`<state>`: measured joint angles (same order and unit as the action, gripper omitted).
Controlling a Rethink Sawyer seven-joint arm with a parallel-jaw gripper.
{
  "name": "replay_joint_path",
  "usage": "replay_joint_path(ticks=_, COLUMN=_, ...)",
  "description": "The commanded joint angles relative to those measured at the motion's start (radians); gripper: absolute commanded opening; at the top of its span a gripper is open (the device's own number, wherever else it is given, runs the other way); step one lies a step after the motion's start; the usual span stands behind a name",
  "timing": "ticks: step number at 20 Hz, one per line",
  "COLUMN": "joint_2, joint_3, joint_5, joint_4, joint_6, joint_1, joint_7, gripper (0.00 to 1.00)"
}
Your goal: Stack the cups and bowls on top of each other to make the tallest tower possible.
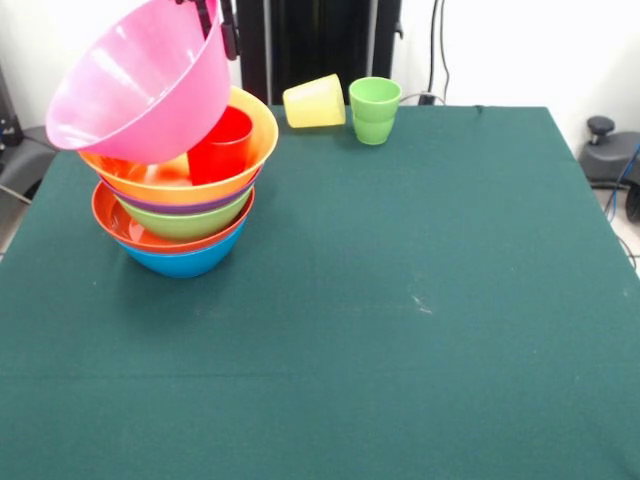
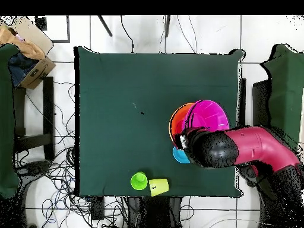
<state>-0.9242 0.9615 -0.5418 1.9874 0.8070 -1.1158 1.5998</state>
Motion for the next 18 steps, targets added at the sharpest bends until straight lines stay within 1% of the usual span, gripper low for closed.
replay_joint_path(ticks=1, joint_2=-0.016, joint_3=0.025, joint_5=-0.035, joint_4=0.031, joint_6=0.043, joint_1=0.061, joint_7=-0.140, gripper=0.00)
replay_joint_path(ticks=4, joint_2=-0.035, joint_3=0.032, joint_5=-0.008, joint_4=0.021, joint_6=0.072, joint_1=0.068, joint_7=-0.140, gripper=0.00)
replay_joint_path(ticks=8, joint_2=-0.035, joint_3=0.022, joint_5=0.002, joint_4=0.015, joint_6=0.074, joint_1=0.077, joint_7=-0.124, gripper=0.00)
replay_joint_path(ticks=11, joint_2=-0.031, joint_3=0.020, joint_5=0.006, joint_4=0.020, joint_6=0.061, joint_1=0.075, joint_7=-0.119, gripper=0.00)
replay_joint_path(ticks=14, joint_2=-0.032, joint_3=0.022, joint_5=0.015, joint_4=0.018, joint_6=0.068, joint_1=0.074, joint_7=-0.123, gripper=0.00)
replay_joint_path(ticks=18, joint_2=-0.034, joint_3=0.011, joint_5=0.005, joint_4=0.012, joint_6=0.082, joint_1=0.086, joint_7=-0.127, gripper=0.00)
